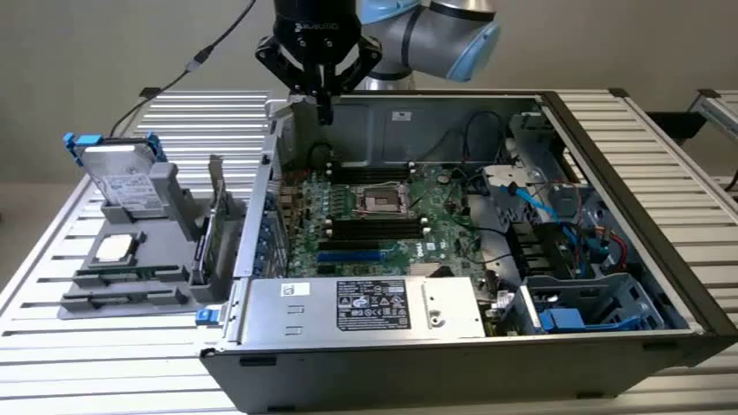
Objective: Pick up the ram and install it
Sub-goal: 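Reach for the ram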
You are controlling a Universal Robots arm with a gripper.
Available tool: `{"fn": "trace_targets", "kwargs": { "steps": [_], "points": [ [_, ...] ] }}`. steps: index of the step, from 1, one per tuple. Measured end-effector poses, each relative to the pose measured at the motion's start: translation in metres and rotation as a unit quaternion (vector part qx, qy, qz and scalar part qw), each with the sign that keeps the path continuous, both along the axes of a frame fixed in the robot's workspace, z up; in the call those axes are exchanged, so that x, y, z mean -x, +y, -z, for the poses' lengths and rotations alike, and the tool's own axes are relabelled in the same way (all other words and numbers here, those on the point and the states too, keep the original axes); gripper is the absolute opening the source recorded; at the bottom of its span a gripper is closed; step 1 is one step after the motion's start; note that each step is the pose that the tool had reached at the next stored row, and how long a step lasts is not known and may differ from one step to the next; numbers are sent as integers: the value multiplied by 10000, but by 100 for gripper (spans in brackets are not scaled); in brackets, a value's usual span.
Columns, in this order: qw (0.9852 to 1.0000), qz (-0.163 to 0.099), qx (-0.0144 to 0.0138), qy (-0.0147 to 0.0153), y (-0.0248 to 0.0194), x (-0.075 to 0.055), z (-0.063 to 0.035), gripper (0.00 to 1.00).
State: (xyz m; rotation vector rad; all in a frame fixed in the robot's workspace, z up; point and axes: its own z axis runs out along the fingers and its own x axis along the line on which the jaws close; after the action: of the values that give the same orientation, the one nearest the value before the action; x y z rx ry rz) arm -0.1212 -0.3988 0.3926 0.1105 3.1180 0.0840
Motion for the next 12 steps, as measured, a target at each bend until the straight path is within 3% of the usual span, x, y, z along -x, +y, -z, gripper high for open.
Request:
{"fn": "trace_targets", "kwargs": {
  "steps": [12],
  "points": [
    [10000, -1, 0, 5, -1, 21, -1, 10]
  ]
}}
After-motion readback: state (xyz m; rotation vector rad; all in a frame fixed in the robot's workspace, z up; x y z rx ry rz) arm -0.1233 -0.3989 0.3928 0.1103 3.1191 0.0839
